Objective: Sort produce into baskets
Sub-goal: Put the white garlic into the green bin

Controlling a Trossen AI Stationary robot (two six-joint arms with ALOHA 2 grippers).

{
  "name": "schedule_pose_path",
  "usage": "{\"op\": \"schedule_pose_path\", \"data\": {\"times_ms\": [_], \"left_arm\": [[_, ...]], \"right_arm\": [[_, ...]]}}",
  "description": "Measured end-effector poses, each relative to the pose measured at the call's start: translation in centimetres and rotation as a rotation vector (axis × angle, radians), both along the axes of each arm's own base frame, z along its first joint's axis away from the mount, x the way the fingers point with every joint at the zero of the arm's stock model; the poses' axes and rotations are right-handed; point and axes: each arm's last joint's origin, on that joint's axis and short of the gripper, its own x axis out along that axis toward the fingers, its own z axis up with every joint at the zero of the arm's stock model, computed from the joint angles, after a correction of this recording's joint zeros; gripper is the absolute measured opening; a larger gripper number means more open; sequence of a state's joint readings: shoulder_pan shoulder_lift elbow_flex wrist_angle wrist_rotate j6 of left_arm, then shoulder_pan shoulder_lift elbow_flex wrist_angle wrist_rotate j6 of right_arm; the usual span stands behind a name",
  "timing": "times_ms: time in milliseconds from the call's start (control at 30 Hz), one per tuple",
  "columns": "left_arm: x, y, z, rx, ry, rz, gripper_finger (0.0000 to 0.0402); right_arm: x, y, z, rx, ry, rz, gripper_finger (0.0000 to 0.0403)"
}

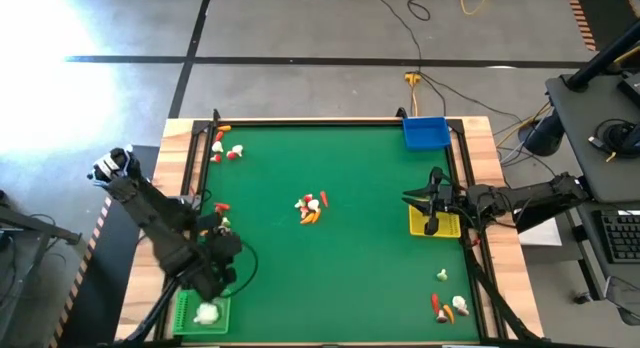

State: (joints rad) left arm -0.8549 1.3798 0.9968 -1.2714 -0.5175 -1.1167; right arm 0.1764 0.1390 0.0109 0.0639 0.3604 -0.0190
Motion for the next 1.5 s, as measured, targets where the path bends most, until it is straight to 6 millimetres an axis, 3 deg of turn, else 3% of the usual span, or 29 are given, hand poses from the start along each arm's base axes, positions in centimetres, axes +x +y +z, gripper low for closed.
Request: {"op": "schedule_pose_path", "data": {"times_ms": [167, 367, 567, 967, 1500], "left_arm": [[0.5, 2.6, -1.5, -0.043, 0.098, 0.016, 0.0132], [0.3, 5.7, -3.3, -0.143, 0.309, -0.003, 0.0182], [-0.1, 7.2, -5.7, -0.189, 0.429, -0.06, 0.0221], [0.2, 7.0, -7.3, -0.196, 0.484, -0.079, 0.0225], [1.0, 6.4, -7.7, -0.261, 0.477, -0.112, 0.017]], "right_arm": [[0.0, 0.0, 0.0, 0.0, 0.0, 0.0, 0.0068], [0.0, 0.0, 0.0, 0.0, 0.0, 0.0, 0.0068], [0.0, 0.0, 0.0, 0.0, 0.0, 0.0, 0.0068], [0.0, 0.0, 0.0, 0.0, 0.0, 0.0, 0.0068], [0.0, 0.0, 0.0, 0.0, 0.0, 0.0, 0.0068]]}}
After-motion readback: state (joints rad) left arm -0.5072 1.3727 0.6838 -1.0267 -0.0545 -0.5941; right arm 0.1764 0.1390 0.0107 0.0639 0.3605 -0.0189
